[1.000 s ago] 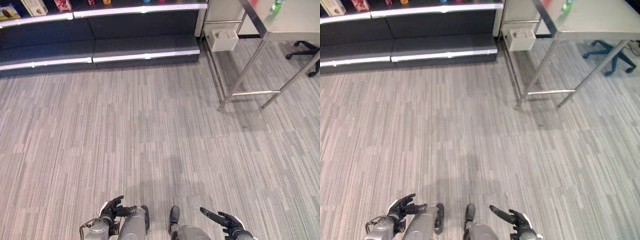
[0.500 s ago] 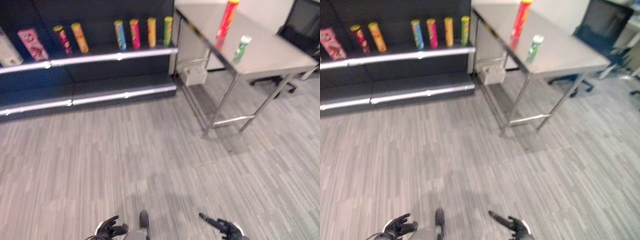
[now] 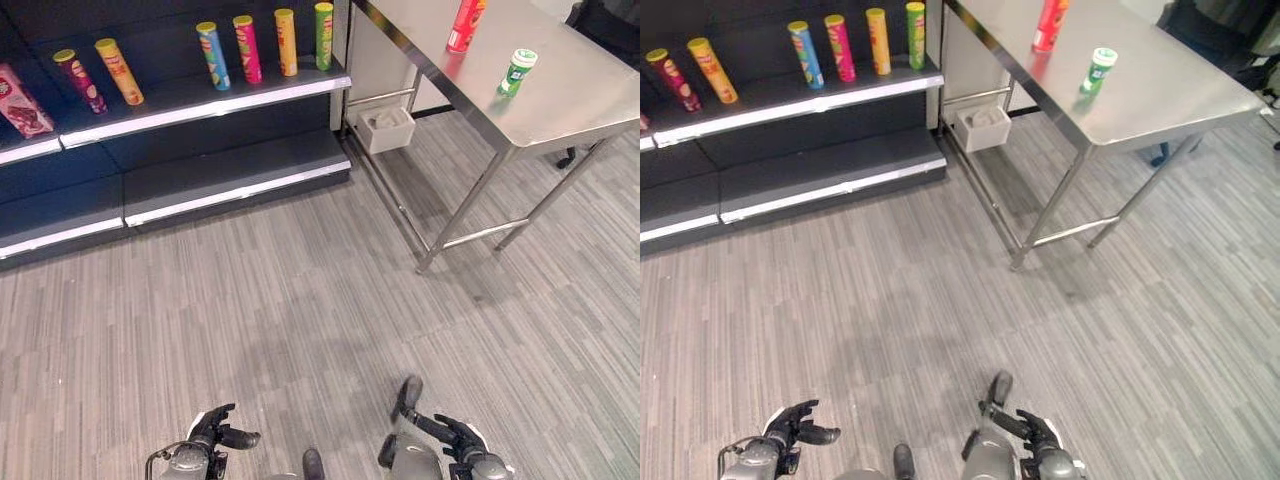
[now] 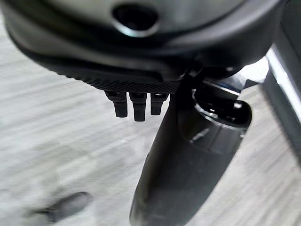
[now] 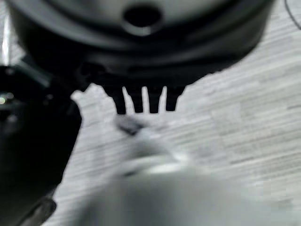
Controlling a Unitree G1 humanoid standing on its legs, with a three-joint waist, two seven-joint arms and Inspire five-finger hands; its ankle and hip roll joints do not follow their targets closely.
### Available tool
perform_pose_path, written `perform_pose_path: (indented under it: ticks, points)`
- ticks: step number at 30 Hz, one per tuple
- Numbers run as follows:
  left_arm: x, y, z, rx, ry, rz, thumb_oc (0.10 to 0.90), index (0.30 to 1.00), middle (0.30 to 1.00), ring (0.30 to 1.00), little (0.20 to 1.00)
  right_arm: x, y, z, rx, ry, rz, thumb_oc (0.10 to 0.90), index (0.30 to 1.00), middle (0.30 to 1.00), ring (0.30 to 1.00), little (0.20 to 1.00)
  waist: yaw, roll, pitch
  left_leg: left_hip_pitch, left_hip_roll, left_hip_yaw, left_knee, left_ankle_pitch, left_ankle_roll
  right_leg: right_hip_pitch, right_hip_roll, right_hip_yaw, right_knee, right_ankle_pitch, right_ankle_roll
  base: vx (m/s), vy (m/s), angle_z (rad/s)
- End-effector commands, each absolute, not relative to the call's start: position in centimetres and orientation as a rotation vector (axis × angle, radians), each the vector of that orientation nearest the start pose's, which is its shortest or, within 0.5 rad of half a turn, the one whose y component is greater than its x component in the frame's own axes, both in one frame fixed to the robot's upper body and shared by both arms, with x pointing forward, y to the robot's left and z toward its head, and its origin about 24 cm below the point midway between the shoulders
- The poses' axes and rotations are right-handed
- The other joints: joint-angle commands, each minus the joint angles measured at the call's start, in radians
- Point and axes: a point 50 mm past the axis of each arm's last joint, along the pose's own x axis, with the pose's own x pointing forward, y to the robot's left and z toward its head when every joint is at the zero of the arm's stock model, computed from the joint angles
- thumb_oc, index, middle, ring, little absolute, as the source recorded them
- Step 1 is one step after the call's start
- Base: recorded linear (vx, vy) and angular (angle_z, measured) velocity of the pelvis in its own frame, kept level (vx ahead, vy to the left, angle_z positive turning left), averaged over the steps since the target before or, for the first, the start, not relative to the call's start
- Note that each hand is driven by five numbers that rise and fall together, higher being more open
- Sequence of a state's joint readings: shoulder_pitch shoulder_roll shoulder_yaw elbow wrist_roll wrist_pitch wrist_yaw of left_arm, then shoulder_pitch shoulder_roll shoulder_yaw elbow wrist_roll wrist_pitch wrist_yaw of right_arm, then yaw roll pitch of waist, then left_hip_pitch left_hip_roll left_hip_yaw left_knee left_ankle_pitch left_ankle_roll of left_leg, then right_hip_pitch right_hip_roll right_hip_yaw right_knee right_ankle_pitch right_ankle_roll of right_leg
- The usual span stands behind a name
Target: Put the goods on the table back onto the shelves and tidy them up.
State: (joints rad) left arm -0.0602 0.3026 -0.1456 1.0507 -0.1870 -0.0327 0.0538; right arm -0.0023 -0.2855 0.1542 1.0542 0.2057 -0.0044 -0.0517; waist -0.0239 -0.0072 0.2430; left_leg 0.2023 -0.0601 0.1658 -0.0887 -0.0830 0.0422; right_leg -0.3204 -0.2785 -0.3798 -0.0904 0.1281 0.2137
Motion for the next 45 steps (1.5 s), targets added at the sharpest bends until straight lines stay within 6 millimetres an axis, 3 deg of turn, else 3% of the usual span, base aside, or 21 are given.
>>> perform_pose_path:
  ticks: [1,3,4,5,6,7,8,10,14,18,23,28,32,33,34,36,37,38,42,44,45]
  points:
    - [16.3,25.5,-12.4,0.261,0.895,0.155,0.800,0.900,0.900,0.900,0.900,13.3,-26.2,-13.5,-0.249,1.009,-0.191,0.800,0.900,0.900,0.900,0.900,0.012,-0.025,0.004,0.004,0.079,-0.007,0.001,-0.025,-0.102,0.120,0.010,0.025,0.011,0.114,0.030,0.39,-0.184,0.19]
    - [15.3,25.4,-13.0,0.254,0.930,0.150,0.800,0.900,0.900,0.900,0.900,12.5,-26.6,-13.7,-0.263,1.033,-0.186,0.800,0.900,0.900,0.900,0.900,0.001,-0.018,-0.022,0.054,0.126,-0.026,0.007,-0.038,-0.119,0.144,0.038,0.041,0.040,0.112,0.014,0.59,-0.376,0.25]
    - [14.6,25.1,-13.3,0.223,0.944,0.158,0.800,0.900,0.900,0.900,0.900,12.5,-26.9,-13.5,-0.269,1.029,-0.184,0.800,0.900,0.900,0.900,0.900,0.002,0.001,-0.028,0.029,0.172,-0.046,0.100,-0.017,-0.136,0.174,0.076,0.035,0.033,0.090,-0.011,0.63,-0.608,0.23]
    - [14.5,24.8,-13.3,0.195,0.940,0.156,0.800,0.900,0.900,0.900,0.900,13.3,-27.3,-13.0,-0.274,0.996,-0.183,0.800,0.900,0.900,0.900,0.900,0.008,0.007,-0.027,-0.047,0.199,-0.061,0.263,0.041,-0.160,0.219,0.115,0.028,0.017,0.043,-0.051,0.32,-0.425,0.19]
    - [14.5,24.8,-13.3,0.196,0.939,0.157,0.800,0.900,0.900,0.900,0.900,13.3,-27.2,-13.0,-0.273,0.996,-0.182,0.800,0.900,0.900,0.900,0.900,0.005,0.004,-0.030,-0.052,0.196,-0.063,0.262,0.044,-0.159,0.215,0.111,0.026,0.017,0.044,-0.051,0.23,-0.473,0.17]
    - [14.7,24.7,-13.2,0.180,0.930,0.156,0.800,0.900,0.900,0.900,0.900,13.9,-27.6,-12.6,-0.277,0.965,-0.191,0.800,0.900,0.900,0.900,0.900,0.011,-0.004,-0.006,-0.165,0.220,-0.096,0.486,0.137,-0.171,0.262,0.137,0.026,0.012,-0.001,-0.098,0.12,-0.361,-0.01]
    - [15.1,24.5,-13.0,0.169,0.914,0.156,0.800,0.900,0.900,0.900,0.900,14.6,-27.9,-12.1,-0.272,0.933,-0.209,0.800,0.900,0.900,0.900,0.900,0.018,-0.008,0.018,-0.227,0.232,-0.105,0.590,0.193,-0.170,0.283,0.148,0.028,0.010,-0.019,-0.122,0.16,-0.456,-0.04]
    - [15.4,24.2,-13.0,0.172,0.909,0.149,0.800,0.900,0.900,0.900,0.900,15.4,-28.1,-11.7,-0.265,0.907,-0.230,0.800,0.900,0.900,0.900,0.900,0.028,-0.009,0.045,-0.310,0.240,-0.084,0.663,0.188,-0.157,0.309,0.165,0.034,0.006,-0.054,-0.142,0.11,-0.221,0.00]
    - [16.4,22.8,-12.7,0.178,0.868,0.086,0.800,0.900,0.900,0.900,0.900,15.6,-28.4,-11.4,-0.262,0.893,-0.237,0.800,0.900,0.900,0.900,0.900,0.045,0.001,0.039,-0.373,0.208,-0.026,0.389,0.123,-0.134,0.336,0.162,0.056,0.003,-0.081,-0.116,0.20,-0.004,0.02]
    - [16.9,22.5,-12.4,0.191,0.842,0.071,0.800,0.900,0.900,0.900,0.900,15.2,-28.7,-11.5,-0.297,0.909,-0.235,0.800,0.900,0.900,0.900,0.900,0.065,0.026,0.027,-0.367,0.175,-0.103,0.127,0.223,-0.158,0.363,0.190,0.075,0.003,-0.101,-0.107,0.18,0.066,-0.36]
    - [17.3,22.5,-12.2,0.196,0.827,0.072,0.800,0.900,0.900,0.900,0.900,14.4,-28.6,-12.1,-0.287,0.942,-0.257,0.800,0.900,0.900,0.900,0.900,0.058,0.043,0.014,-0.304,0.158,-0.103,0.032,0.227,-0.153,0.381,0.200,0.097,0.003,-0.110,-0.101,0.11,0.107,-0.57]
    - [15.9,23.5,-12.9,0.211,0.889,0.101,0.800,0.900,0.900,0.900,0.900,13.1,-28.2,-12.9,-0.239,0.997,-0.291,0.800,0.900,0.900,0.900,0.900,0.048,0.027,-0.010,-0.236,0.155,-0.020,0.030,0.184,-0.137,0.386,0.175,0.151,0.003,-0.092,-0.078,0.08,0.160,-0.29]
    - [14.2,25.3,-13.3,0.221,0.948,0.173,0.800,0.900,0.900,0.900,0.900,11.9,-30.8,-12.3,-0.165,0.989,-0.508,0.800,0.900,0.900,0.900,0.900,0.027,0.012,-0.024,-0.187,0.146,0.039,0.017,0.146,-0.118,0.386,0.152,0.184,0.010,-0.080,-0.058,0.09,0.185,-0.57]
    - [13.2,26.1,-13.5,0.227,0.971,0.199,0.800,0.900,0.900,0.900,0.900,12.0,-34.9,-9.3,-0.133,0.820,-0.717,0.800,0.900,0.900,0.900,0.900,0.009,0.004,-0.035,-0.160,0.138,0.058,0.011,0.120,-0.108,0.388,0.140,0.196,0.013,-0.078,-0.042,0.08,0.157,-0.38]
    - [13.2,26.0,-13.5,0.227,0.971,0.198,0.800,0.900,0.900,0.900,0.900,12.0,-35.0,-9.3,-0.134,0.821,-0.719,0.800,0.900,0.900,0.900,0.900,0.011,0.004,-0.036,-0.160,0.138,0.060,0.011,0.120,-0.107,0.387,0.140,0.197,0.014,-0.078,-0.041,0.09,0.172,-0.36]
    - [12.6,25.8,-13.8,0.222,0.991,0.193,0.800,0.900,0.900,0.900,0.900,12.7,-38.3,-5.9,-0.189,0.670,-0.832,0.800,0.900,0.900,0.900,0.900,0.003,-0.001,-0.039,-0.148,0.128,0.070,0.016,0.102,-0.097,0.381,0.128,0.204,0.038,-0.080,-0.030,0.01,0.150,-0.23]
    - [12.6,25.6,-13.8,0.222,0.987,0.184,0.800,0.900,0.900,0.900,0.900,14.3,-40.7,-1.9,-0.259,0.505,-0.887,0.800,0.900,0.900,0.900,0.900,0.003,-0.001,-0.028,-0.138,0.118,0.077,0.020,0.080,-0.077,0.339,0.110,0.217,0.130,-0.092,-0.017,-0.03,0.150,-0.25]
    - [12.6,25.6,-13.8,0.222,0.987,0.183,0.800,0.900,0.900,0.900,0.900,14.3,-40.7,-1.9,-0.259,0.505,-0.888,0.800,0.900,0.900,0.900,0.900,0.005,-0.001,-0.031,-0.143,0.118,0.079,0.020,0.082,-0.077,0.333,0.111,0.219,0.132,-0.089,-0.018,-0.03,0.157,-0.29]
    - [12.7,25.7,-13.7,0.236,0.985,0.171,0.800,0.900,0.900,0.900,0.900,19.5,-41.4,7.9,-0.384,0.075,-0.807,0.800,0.900,0.900,0.900,0.900,-0.006,0.002,0.023,-0.103,0.107,0.109,0.008,0.067,-0.043,0.175,0.089,0.258,0.414,-0.033,0.023,-0.06,0.111,-0.45]
    - [13.4,25.9,-13.2,0.262,0.956,0.141,0.800,0.900,0.900,0.900,0.900,21.4,-40.1,12.7,-0.422,-0.128,-0.708,0.800,0.900,0.900,0.900,0.900,-0.009,0.001,0.023,-0.084,0.109,0.093,0.002,0.046,-0.058,0.148,0.063,0.240,0.340,-0.054,0.010,0.12,-0.080,-0.32]
    - [14.1,26.0,-12.8,0.259,0.925,0.129,0.800,0.900,0.900,0.900,0.900,22.0,-39.5,15.5,-0.449,-0.239,-0.656,0.800,0.900,0.900,0.900,0.900,-0.015,-0.007,0.019,-0.084,0.105,0.063,0.003,0.041,-0.070,0.160,0.064,0.256,0.198,-0.035,0.005,0.27,-0.260,0.19]
